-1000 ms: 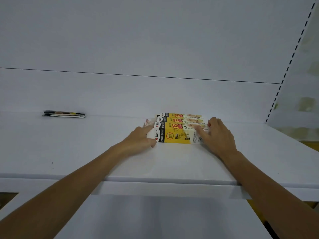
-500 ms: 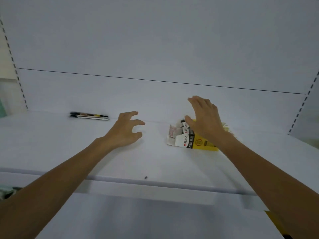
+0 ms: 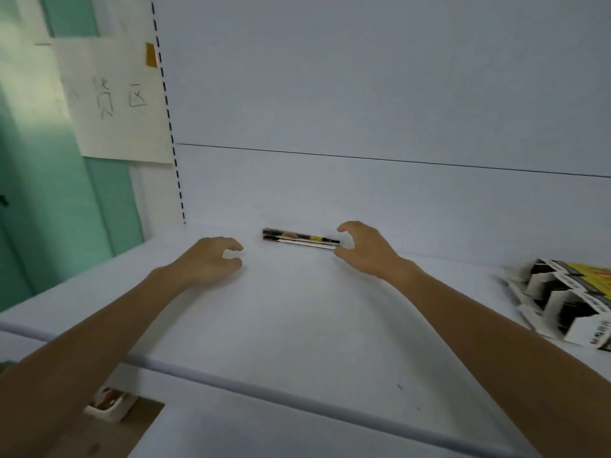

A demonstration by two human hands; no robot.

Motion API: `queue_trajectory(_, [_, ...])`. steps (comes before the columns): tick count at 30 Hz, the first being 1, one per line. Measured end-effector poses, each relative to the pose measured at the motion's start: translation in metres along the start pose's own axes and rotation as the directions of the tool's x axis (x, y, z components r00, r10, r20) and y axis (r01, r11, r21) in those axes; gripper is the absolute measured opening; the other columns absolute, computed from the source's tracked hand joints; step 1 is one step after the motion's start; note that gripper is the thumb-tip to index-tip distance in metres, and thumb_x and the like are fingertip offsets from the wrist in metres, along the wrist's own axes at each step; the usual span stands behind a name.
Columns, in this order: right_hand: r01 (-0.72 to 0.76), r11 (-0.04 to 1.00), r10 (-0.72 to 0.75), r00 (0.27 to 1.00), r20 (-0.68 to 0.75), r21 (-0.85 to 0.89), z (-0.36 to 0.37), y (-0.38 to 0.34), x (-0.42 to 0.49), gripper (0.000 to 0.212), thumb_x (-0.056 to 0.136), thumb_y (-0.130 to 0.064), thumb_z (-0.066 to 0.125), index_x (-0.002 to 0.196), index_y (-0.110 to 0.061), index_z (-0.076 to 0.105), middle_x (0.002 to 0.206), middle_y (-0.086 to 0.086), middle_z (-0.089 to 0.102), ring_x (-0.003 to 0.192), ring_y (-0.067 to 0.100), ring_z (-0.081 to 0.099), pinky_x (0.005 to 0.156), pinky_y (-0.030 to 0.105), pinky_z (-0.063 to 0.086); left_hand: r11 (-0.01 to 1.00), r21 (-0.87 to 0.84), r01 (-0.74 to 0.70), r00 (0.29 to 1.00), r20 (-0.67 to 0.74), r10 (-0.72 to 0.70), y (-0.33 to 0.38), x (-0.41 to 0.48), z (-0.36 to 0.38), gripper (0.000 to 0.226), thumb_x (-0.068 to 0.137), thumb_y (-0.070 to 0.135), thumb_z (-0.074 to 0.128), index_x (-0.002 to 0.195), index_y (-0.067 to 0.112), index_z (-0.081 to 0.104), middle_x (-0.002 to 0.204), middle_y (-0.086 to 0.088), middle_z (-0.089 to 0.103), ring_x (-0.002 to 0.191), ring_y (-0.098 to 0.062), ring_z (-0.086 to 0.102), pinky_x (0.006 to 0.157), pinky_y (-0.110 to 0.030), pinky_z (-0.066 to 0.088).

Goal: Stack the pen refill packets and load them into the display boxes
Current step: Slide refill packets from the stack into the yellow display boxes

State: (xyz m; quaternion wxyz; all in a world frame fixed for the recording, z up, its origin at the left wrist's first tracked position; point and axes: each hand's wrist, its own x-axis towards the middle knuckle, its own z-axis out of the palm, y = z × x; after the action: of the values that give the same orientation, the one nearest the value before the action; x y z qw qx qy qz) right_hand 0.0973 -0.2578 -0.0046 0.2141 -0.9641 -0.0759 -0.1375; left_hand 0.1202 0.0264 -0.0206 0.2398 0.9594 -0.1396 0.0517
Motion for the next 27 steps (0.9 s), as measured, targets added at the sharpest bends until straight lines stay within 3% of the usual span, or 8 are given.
queue_trajectory(3, [-0.082, 0.997, 0.081, 0.996, 0.032, 0.018, 0.019, -0.006, 0.027, 0.046, 0.087, -0.021, 0.056, 0.131, -0.01, 0.045, 0.134, 0.005, 0.048, 0.124, 0.023, 0.044, 0.101, 0.031, 0.034, 0.999, -0.022, -0.027, 0.999, 0.022, 0.027, -0.016, 0.016, -0.005, 0.036, 0.091, 0.021, 0.055, 0.127, 0.015, 0.053, 0.135, -0.001, 0.05, 0.125, -0.016, 0.044, 0.098, -0.022, 0.032])
queue_trajectory(6, [-0.106, 0.994, 0.104, 0.994, 0.033, 0.034, 0.034, -0.006, 0.041, 0.024, 0.083, -0.018, 0.053, 0.106, -0.012, 0.054, 0.103, 0.003, 0.058, 0.101, 0.025, 0.052, 0.085, 0.034, 0.04, 0.997, -0.024, -0.068, 0.995, 0.068, 0.069, -0.017, 0.035, 0.0, 0.038, 0.091, 0.023, 0.053, 0.128, 0.017, 0.051, 0.137, 0.0, 0.048, 0.126, -0.016, 0.044, 0.1, -0.024, 0.032])
queue_trajectory(9, [-0.063, 0.992, 0.074, 0.993, 0.096, -0.107, 0.04, -0.006, 0.047, 0.004, 0.085, -0.024, 0.05, 0.088, -0.022, 0.052, 0.087, -0.004, 0.054, 0.092, 0.023, 0.048, 0.079, 0.035, 0.04, 0.993, -0.032, -0.112, 0.989, 0.099, 0.114, -0.01, 0.049, 0.01, 0.04, 0.091, 0.024, 0.051, 0.131, 0.019, 0.048, 0.137, 0.0, 0.047, 0.125, -0.016, 0.043, 0.102, -0.027, 0.034])
queue_trajectory(13, [0.038, 0.962, 0.005, 0.988, 0.156, -0.271, 0.038, -0.008, 0.049, 0.025, 0.093, -0.029, 0.05, 0.11, -0.016, 0.062, 0.109, 0.004, 0.057, 0.105, 0.023, 0.05, 0.091, 0.033, 0.04, 0.986, 0.064, -0.151, 0.986, 0.084, 0.145, -0.008, 0.058, 0.02, 0.044, 0.092, 0.028, 0.047, 0.135, 0.022, 0.04, 0.135, -0.002, 0.045, 0.126, -0.02, 0.039, 0.105, -0.034, 0.031])
queue_trajectory(17, [0.082, 0.982, -0.057, 0.988, 0.146, -0.169, 0.033, -0.01, 0.035, 0.02, 0.089, -0.025, 0.057, 0.106, -0.016, 0.064, 0.098, -0.003, 0.058, 0.09, 0.015, 0.053, 0.079, 0.021, 0.036, 0.98, -0.054, -0.194, 0.981, 0.015, 0.195, -0.011, 0.062, 0.019, 0.036, 0.092, 0.031, 0.051, 0.126, 0.019, 0.048, 0.128, -0.001, 0.052, 0.118, -0.019, 0.047, 0.099, -0.033, 0.038])
queue_trajectory(22, [0.025, 1.0, -0.023, 0.982, 0.187, -0.009, 0.016, -0.016, 0.01, 0.014, 0.084, -0.022, 0.064, 0.098, -0.017, 0.066, 0.085, -0.01, 0.058, 0.073, 0.002, 0.052, 0.068, 0.014, 0.04, 0.957, -0.274, -0.093, 0.995, 0.011, 0.1, 0.005, 0.052, 0.019, 0.032, 0.091, 0.043, 0.05, 0.098, 0.012, 0.047, 0.108, -0.005, 0.058, 0.092, -0.02, 0.055, 0.073, -0.029, 0.042])
queue_trajectory(24, [0.012, 1.0, -0.008, 0.975, 0.224, -0.017, 0.007, -0.018, -0.001, 0.013, 0.085, -0.021, 0.063, 0.096, -0.017, 0.065, 0.085, -0.011, 0.057, 0.074, 0.004, 0.052, 0.07, 0.015, 0.041, 0.944, -0.321, -0.08, 0.996, 0.014, 0.089, 0.015, 0.047, 0.018, 0.034, 0.09, 0.044, 0.052, 0.101, 0.013, 0.044, 0.11, -0.001, 0.057, 0.095, -0.018, 0.055, 0.073, -0.028, 0.041])
queue_trajectory(27, [0.007, 0.999, 0.003, 0.97, 0.244, -0.04, -0.005, -0.017, -0.018, 0.009, 0.083, -0.02, 0.064, 0.092, -0.018, 0.063, 0.082, -0.015, 0.055, 0.074, 0.003, 0.05, 0.07, 0.019, 0.042, 0.957, -0.28, -0.081, 0.99, 0.088, 0.109, 0.031, 0.038, 0.021, 0.049, 0.088, 0.045, 0.055, 0.123, 0.015, 0.038, 0.113, 0.003, 0.05, 0.101, -0.016, 0.051, 0.079, -0.026, 0.039])
